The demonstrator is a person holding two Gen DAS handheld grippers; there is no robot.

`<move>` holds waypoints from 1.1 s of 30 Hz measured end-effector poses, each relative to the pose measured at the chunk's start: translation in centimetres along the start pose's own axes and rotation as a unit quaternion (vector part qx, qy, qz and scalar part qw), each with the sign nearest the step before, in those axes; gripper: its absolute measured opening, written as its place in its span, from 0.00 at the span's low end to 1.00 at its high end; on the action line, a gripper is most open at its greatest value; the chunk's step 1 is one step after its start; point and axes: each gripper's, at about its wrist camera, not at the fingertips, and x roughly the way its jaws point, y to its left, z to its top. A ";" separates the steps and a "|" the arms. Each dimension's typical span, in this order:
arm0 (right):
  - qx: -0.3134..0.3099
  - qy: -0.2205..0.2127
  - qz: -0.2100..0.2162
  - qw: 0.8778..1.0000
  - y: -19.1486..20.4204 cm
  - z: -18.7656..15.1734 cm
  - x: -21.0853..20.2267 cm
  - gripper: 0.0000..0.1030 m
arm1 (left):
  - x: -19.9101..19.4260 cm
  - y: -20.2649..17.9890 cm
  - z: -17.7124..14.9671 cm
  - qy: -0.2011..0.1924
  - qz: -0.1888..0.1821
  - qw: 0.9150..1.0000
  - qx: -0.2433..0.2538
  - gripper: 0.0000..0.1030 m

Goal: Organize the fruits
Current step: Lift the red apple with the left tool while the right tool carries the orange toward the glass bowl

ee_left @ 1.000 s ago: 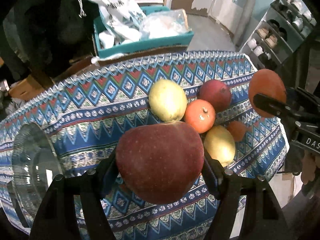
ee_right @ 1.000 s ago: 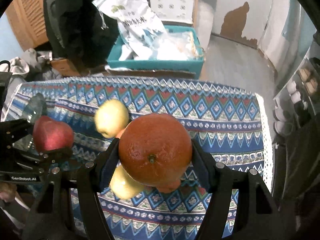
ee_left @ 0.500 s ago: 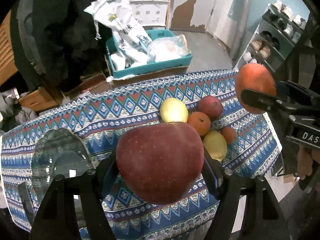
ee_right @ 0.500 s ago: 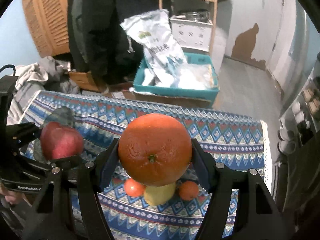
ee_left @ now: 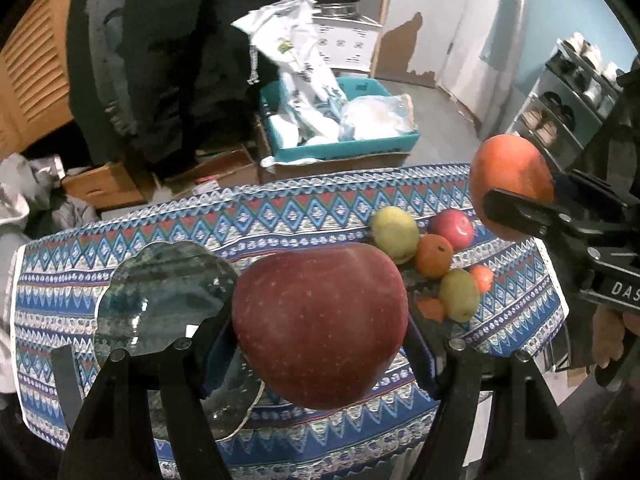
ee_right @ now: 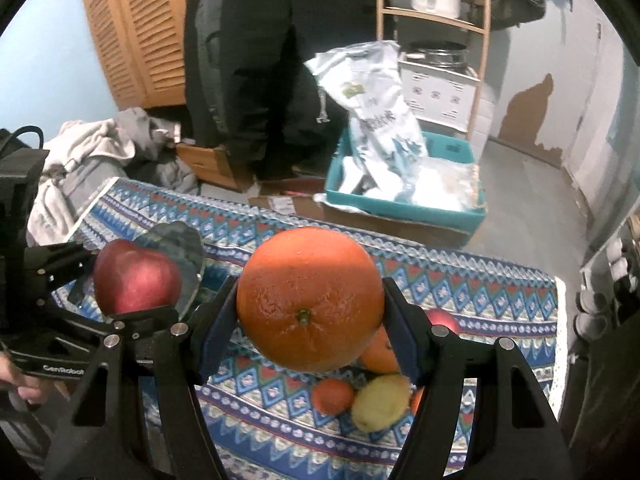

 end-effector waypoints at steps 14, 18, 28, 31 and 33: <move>-0.030 0.018 0.054 0.998 6.3 2.3 4.0 0.67 | -0.5 6.7 -2.4 0.000 0.015 0.998 -0.053 0.73; -0.044 0.034 0.069 0.996 8.4 2.8 6.0 0.67 | -0.2 9.0 -3.4 0.007 0.019 0.997 -0.075 0.73; -0.067 0.076 0.103 0.989 13.1 3.0 11.0 0.67 | 0.6 13.6 -6.1 0.025 0.044 0.993 -0.105 0.73; -0.072 0.088 0.109 0.988 14.3 3.0 12.1 0.67 | 0.9 14.9 -6.9 0.030 0.047 0.992 -0.114 0.73; -0.078 0.095 0.113 0.986 15.2 2.9 13.0 0.67 | 1.2 15.5 -7.4 0.034 0.051 0.991 -0.117 0.73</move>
